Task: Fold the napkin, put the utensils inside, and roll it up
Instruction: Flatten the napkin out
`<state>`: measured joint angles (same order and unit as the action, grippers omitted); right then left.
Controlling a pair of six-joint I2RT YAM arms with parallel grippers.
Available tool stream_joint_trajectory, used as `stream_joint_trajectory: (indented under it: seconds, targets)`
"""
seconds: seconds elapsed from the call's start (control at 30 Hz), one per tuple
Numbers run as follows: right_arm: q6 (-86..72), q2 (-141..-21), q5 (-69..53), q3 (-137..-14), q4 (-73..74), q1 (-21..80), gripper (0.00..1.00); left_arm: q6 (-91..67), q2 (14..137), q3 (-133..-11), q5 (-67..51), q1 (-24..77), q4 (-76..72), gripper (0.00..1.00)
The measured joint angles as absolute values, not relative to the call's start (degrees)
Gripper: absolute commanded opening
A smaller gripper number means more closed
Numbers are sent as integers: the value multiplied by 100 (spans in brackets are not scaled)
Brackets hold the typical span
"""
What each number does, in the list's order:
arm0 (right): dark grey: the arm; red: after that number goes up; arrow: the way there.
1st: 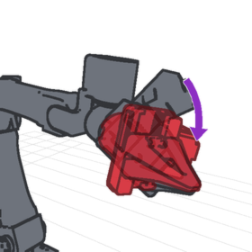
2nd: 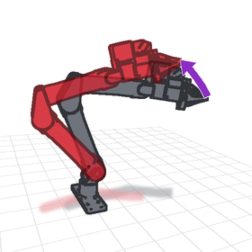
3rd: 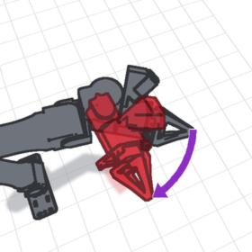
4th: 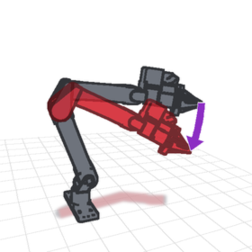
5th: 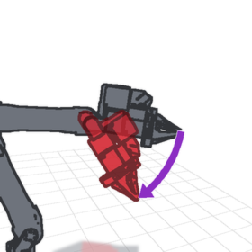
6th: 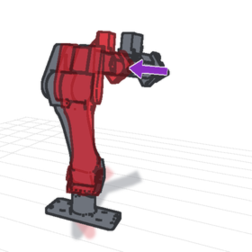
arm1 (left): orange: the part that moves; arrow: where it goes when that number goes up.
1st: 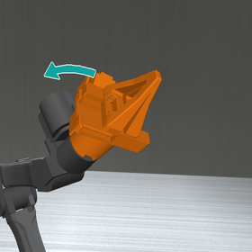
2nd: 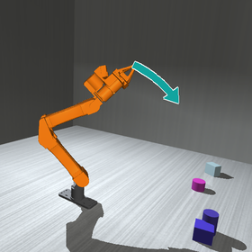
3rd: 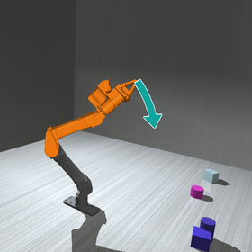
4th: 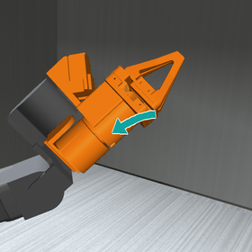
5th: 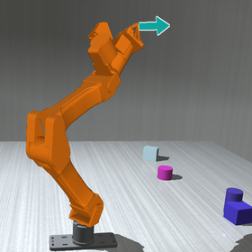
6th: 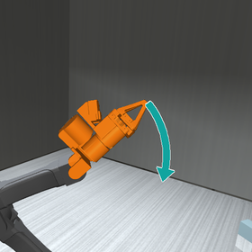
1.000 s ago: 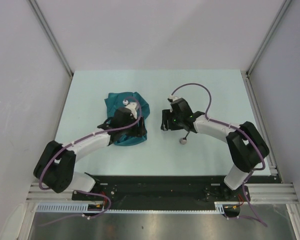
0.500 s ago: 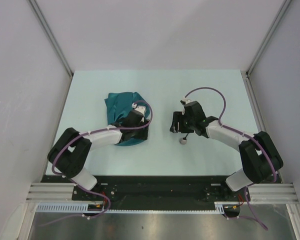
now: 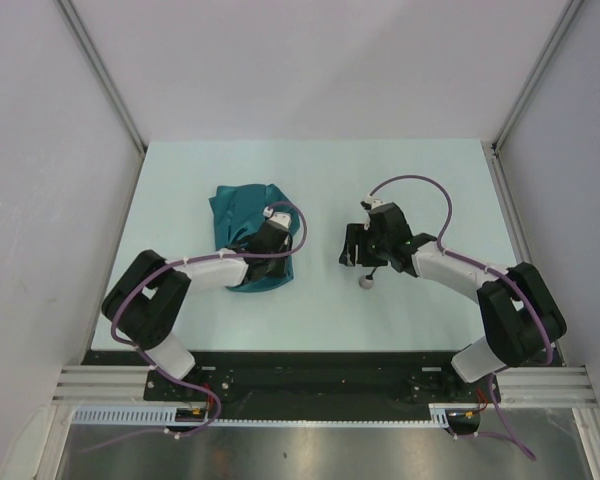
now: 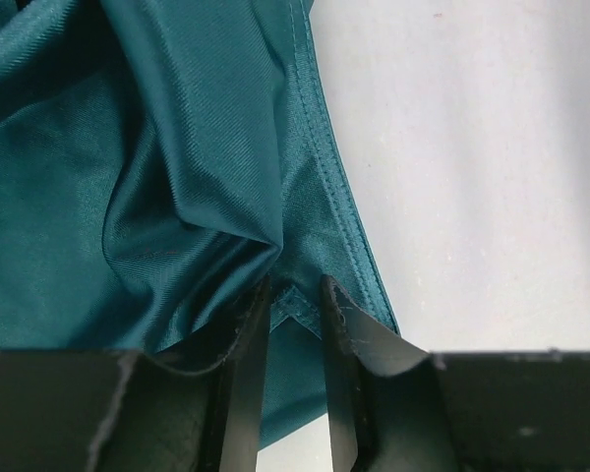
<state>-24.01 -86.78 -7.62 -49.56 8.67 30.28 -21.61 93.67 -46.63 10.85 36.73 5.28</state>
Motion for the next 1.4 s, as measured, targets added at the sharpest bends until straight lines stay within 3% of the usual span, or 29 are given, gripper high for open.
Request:
stream_joint_trajectory:
  seconds: [0.27,0.47,0.57,0.6,0.67,0.9,1.33,1.4]
  targets:
    - [-2394,-8759,-762,-5015,884,3020,68,-2300,9255,-4473,1048,3677,340,38]
    - [-2375,-8993,-762,-5310,908,3052,68,-2447,8978,-4128,1059,3723,193,36]
    - [-2368,-9085,-760,-5433,906,3094,68,-2499,8941,-4042,1050,3721,91,19]
    - [-2359,-9124,-762,-5472,915,3114,68,-2523,8919,-3990,1052,3721,36,7]
    - [-2335,-9225,-751,-5592,954,3155,68,-2547,8860,-3885,1033,3721,-58,0]
    - [-2220,-9839,-779,-6394,1070,3308,69,-2744,8158,-3308,987,3728,51,0]
    - [-2193,-12086,-1500,-8768,976,3629,69,-3166,5074,-2399,1466,3675,1181,1]
    - [-2257,-12311,-1658,-8882,937,3662,69,-3166,4930,-2300,1441,3500,1310,17]
